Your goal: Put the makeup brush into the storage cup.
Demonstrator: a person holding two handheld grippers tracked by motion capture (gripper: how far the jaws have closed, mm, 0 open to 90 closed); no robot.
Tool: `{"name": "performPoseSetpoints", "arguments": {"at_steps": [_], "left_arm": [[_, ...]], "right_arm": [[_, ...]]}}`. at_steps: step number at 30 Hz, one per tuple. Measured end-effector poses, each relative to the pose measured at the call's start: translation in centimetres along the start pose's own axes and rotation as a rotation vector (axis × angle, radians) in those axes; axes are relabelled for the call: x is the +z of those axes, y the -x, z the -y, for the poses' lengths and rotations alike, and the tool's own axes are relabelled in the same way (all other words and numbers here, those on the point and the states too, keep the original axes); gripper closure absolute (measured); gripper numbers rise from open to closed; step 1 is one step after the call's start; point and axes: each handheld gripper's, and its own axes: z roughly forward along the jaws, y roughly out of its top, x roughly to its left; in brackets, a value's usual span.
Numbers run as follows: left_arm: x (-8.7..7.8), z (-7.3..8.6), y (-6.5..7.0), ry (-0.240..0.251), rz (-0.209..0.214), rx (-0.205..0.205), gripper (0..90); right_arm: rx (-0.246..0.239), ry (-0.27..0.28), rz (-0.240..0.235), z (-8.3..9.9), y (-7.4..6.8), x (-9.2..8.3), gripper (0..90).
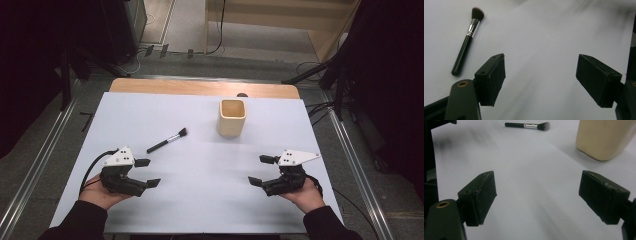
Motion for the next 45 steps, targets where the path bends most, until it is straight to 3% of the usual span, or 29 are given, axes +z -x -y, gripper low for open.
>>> {"name": "performPoseSetpoints", "arguments": {"at_steps": [25, 34, 38, 45], "left_arm": [[0.04, -0.02, 0.08, -0.007, -0.004, -0.008, 24.9], [0.15, -0.07, 0.2, -0.024, -0.011, -0.003, 24.5], [0.11, -0.21, 0.07, -0.061, -0.02, -0.015, 24.5], [-0.04, -0.6, -0.18, -0.081, -0.034, -0.039, 24.7]], "right_arm": [[-0.011, -0.014, 0.001, 0.01, -0.18, 0.14, 15.3], [-0.009, -0.032, 0.014, 0.07, -0.23, 0.23, 15.5], [-0.017, -0.045, 0.014, 0.12, -0.27, 0.25, 15.5], [-0.027, -0.054, 0.016, 0.18, -0.34, 0.27, 15.5]]}}
